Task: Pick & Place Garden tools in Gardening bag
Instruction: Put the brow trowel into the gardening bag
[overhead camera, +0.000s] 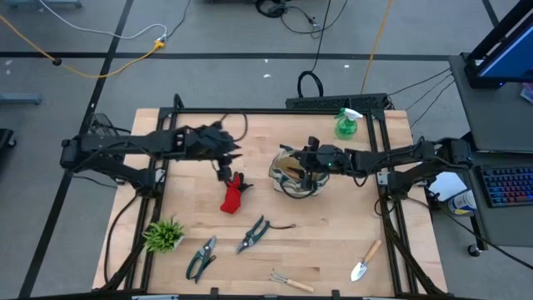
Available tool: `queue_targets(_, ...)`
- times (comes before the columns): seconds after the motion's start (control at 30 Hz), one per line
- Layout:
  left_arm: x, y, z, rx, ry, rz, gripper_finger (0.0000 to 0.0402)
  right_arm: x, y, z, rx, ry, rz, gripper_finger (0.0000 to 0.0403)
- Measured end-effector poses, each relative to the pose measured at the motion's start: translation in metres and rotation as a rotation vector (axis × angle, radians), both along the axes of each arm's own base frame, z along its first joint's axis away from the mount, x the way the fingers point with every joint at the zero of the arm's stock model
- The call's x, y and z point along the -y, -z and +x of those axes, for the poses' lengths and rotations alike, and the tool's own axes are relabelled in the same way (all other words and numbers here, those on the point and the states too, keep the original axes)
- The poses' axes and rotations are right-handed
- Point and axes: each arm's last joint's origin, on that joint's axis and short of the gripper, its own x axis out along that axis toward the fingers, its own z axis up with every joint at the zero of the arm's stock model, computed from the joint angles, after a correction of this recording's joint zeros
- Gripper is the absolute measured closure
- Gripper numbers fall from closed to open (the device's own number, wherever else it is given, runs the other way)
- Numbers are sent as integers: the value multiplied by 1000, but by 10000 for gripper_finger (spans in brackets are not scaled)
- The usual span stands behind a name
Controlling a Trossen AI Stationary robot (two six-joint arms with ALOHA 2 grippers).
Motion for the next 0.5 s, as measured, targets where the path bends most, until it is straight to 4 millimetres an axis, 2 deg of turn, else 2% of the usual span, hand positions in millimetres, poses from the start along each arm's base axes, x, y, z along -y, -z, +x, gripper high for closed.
queue_targets(0.27, 5, 40, 65, 86, 203, 56, 284, 0, 0, 0, -1, 3, 5, 202)
queue_targets(0.37, 4, 54, 83, 123, 234, 78, 284, 0, 0, 0, -2, 3, 5, 202)
queue_targets(0.5, 3, 71, 95, 114, 262, 104, 284, 0, 1, 0, -6, 3, 6, 202)
